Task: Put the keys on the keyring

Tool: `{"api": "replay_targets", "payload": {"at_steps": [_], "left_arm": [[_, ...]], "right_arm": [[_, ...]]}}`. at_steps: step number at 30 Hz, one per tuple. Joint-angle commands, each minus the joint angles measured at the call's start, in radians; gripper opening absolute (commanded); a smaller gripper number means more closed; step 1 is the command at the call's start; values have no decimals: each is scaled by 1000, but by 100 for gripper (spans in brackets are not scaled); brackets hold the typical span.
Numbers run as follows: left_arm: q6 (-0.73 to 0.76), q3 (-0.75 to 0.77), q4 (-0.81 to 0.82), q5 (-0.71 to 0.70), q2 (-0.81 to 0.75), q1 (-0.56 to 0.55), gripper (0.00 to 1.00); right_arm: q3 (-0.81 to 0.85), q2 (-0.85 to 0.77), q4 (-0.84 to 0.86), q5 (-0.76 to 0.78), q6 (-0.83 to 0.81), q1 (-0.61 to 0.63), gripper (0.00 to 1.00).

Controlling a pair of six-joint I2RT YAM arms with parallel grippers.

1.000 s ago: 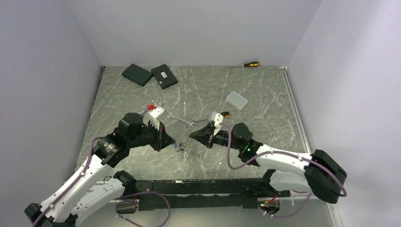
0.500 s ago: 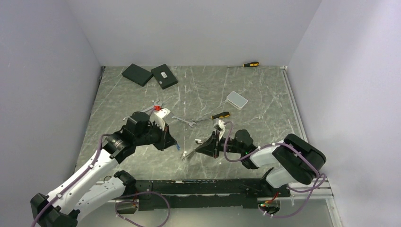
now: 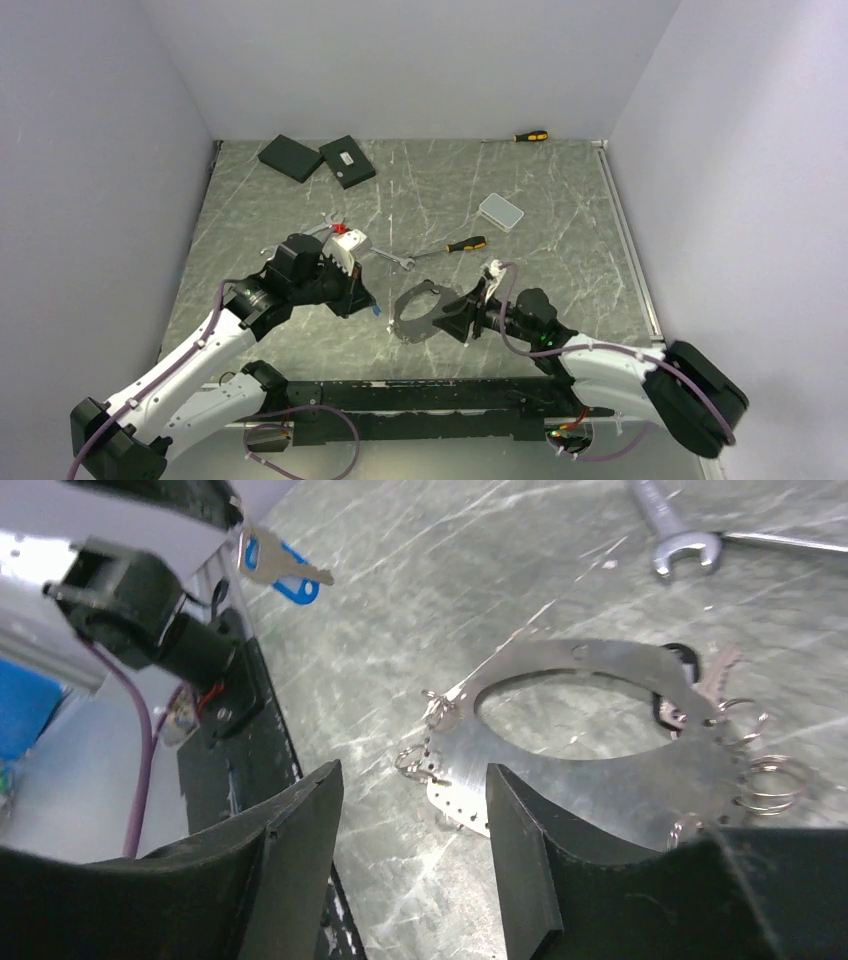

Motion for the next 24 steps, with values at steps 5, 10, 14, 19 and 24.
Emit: {"api": "replay_targets", "payload": {"at_steps": [5,10,14,19,24], "left_arm": [[61,19,43,-3,5,0,0],[91,26,42,-28,47,-1,0],[128,43,31,-79,89,-1,0],[148,53,57,-128,135,0,0],[171,68,51,-140,190,2,0]], "right_arm": [[69,-340,-571,410,94,3,66],[161,-344,-802,570,156,52,83],[239,-226,-829,672,82,188,81],[337,-75,-799,672,58,241,71],[355,-25,-702,622,133,264,65]]}}
